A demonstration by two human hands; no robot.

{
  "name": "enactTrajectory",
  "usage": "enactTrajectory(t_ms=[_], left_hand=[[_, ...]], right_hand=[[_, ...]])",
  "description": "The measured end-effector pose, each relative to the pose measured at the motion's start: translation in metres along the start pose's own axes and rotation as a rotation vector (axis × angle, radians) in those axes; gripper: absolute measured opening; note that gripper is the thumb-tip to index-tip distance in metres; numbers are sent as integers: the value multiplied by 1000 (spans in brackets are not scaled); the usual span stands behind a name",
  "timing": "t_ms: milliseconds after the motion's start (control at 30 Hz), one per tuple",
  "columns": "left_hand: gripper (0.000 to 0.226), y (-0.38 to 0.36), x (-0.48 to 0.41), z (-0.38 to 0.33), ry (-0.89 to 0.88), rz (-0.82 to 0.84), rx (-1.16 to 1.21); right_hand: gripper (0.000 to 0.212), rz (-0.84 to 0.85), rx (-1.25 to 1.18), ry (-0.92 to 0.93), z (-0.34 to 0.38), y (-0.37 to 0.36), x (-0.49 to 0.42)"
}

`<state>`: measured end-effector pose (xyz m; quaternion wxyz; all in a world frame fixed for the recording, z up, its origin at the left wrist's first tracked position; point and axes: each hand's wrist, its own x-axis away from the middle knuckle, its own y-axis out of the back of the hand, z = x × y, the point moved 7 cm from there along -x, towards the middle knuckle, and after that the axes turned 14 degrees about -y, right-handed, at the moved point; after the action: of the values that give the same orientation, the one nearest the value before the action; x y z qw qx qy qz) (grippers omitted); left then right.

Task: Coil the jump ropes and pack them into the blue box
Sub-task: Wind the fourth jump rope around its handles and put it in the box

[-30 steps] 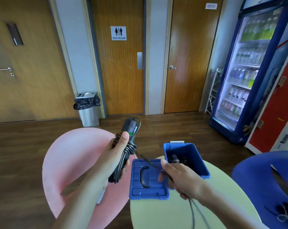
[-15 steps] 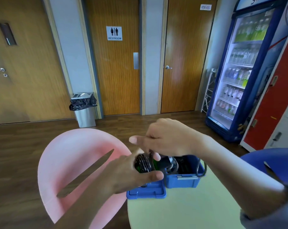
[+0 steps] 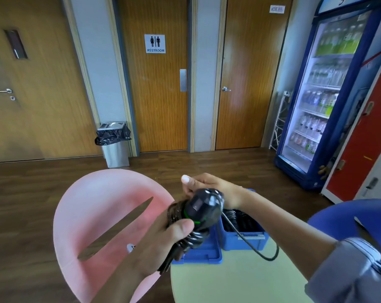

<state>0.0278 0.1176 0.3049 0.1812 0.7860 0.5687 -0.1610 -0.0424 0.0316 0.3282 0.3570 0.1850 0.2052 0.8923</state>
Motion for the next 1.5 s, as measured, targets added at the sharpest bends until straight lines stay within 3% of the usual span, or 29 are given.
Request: enactTrajectory(t_ms=[133, 300, 367, 433, 500, 600, 700, 800, 867, 933, 1000, 1100, 1200, 1333, 1500], left_hand=[[81, 7, 3, 19, 34, -147, 113], [73, 6, -1, 38, 108, -212, 425], [63, 9, 0, 41, 157, -219, 438], [62, 10, 3, 46, 216, -216, 413], [62, 22, 0, 54, 290, -311, 347], [38, 52, 18, 71, 262, -380, 170], [42, 54, 22, 76, 423, -347, 91], [71, 37, 1, 59, 457, -327, 8], [74, 27, -2, 44, 441, -340, -54], [70, 24, -5, 37, 405, -329, -139], [74, 31, -11, 37, 363, -332, -238], [78, 39, -12, 37, 322, -321, -473], [85, 37, -12, 33, 320, -285, -679], [85, 32, -12, 31, 300, -271, -718], [85, 34, -10, 35, 304, -305, -723]], right_hand=[[49, -84, -239, -94, -21, -5, 6], [53, -91, -459, -255, -53, -26, 14], [56, -77, -442, -264, -61, -31, 22], [52, -83, -330, -240, -60, -31, 31], [35, -126, -191, -252, -65, -29, 42], [5, -222, 228, -271, -69, -25, 58], [13, -390, 715, -305, -64, -17, 73], [19, -477, 934, -298, -42, -9, 87], [19, -459, 1003, -271, -28, -8, 92], [15, -488, 932, -237, -16, -3, 95], [9, -534, 724, -206, -7, 6, 98], [20, -515, 377, -171, -7, 13, 97], [17, -529, 74, -124, -3, 17, 98], [19, -523, -271, -140, -11, 21, 96], [23, -655, -299, -102, -20, 20, 98]])
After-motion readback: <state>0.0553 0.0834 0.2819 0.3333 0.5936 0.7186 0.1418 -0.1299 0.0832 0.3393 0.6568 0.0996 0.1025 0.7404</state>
